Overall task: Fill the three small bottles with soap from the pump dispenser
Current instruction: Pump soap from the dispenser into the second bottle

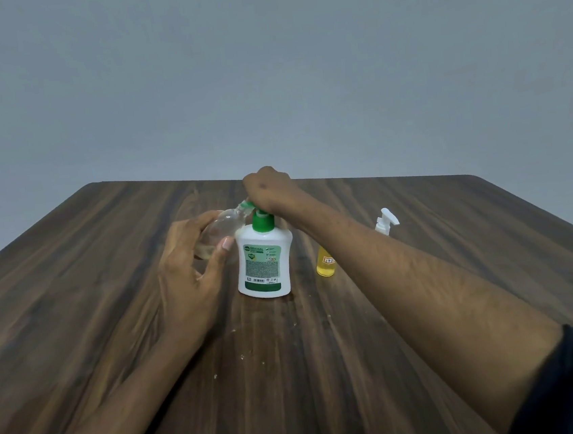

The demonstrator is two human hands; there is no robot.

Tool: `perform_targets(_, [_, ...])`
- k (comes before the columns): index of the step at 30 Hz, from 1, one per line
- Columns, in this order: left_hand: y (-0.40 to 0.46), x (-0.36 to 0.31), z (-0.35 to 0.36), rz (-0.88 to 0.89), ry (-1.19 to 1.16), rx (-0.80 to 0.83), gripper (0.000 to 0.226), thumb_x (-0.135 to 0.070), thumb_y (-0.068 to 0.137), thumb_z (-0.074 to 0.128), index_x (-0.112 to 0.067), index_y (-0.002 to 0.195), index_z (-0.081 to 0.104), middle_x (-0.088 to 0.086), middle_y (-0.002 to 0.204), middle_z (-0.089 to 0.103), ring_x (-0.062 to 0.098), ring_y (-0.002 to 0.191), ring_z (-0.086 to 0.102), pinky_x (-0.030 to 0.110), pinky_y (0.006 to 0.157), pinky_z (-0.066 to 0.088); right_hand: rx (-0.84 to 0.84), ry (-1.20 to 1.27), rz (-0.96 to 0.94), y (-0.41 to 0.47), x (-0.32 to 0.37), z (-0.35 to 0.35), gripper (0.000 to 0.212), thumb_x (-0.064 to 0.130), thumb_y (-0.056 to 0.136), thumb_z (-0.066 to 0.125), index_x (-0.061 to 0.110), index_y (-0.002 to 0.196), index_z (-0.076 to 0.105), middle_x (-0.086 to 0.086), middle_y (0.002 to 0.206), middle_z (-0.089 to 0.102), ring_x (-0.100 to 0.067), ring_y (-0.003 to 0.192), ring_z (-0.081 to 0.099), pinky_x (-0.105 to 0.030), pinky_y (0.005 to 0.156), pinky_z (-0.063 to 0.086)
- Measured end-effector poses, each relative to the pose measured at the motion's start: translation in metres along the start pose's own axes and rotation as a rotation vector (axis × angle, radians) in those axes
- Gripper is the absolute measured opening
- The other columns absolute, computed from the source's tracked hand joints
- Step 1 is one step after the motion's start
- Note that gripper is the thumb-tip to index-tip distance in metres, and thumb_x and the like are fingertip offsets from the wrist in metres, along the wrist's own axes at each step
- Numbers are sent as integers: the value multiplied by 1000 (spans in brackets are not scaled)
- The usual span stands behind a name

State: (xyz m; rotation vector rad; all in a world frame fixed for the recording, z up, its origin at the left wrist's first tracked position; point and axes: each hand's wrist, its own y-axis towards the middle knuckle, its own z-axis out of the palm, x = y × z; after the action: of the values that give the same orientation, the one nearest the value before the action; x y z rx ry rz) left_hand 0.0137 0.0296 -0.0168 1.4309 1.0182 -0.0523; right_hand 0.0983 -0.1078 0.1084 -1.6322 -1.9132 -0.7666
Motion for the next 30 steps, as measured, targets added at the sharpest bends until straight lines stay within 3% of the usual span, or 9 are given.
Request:
perform_targets(4, [0,-4,0,-5,-12,-9,32,-27,101,68,-20,132,69,-6,115,64,6,95,63,28,76,52,-19,-17,-13,2,2,-3,20,22,93,40,12,80,52,-10,102,70,-25,81,55,-32,66,39])
perform_targets(11, [0,-4,-1,-19,-19,-1,33,-29,101,68,-20,133,70,-4,119,65,9,98,64,27,79,53,-21,-61,-9,2,3,0,22,22,92,40,11,81,55,-13,103,72,-20,70,51,-31,62,37])
perform_targets(18, [0,-2,-1,-16,-15,-6,32,-27,101,69,-19,132,70,-3,119,66,6,105,65,21,82,51,-22,-76,-7,5,-1,3,23,23,91,40,13,74,51,-10,94,67,-27,79,55,-32,62,37])
perform_targets(22, [0,-3,0,-8,-2,-11,32,-27,101,69,-20,133,69,-6,119,65,5,103,63,21,81,51,-28,-78,-25,7,3,-1,22,23,92,40,11,81,55,-10,95,68,-24,76,55,-33,67,40])
perform_targets(27, [-1,-1,0,-11,-6,-5,32,-26,101,69,-18,132,70,-4,120,66,10,107,65,29,83,54,-12,-90,-23,6,-4,3,25,21,95,39,12,72,47,-6,81,58,-23,74,48,-31,59,34])
perform_targets(30, [0,-2,0,-11,-10,-8,32,-27,102,69,-19,133,70,-6,120,66,9,105,65,29,81,53,-18,-108,-38,8,1,0,23,24,94,40,13,77,50,-7,89,63,-24,76,52,-33,64,38])
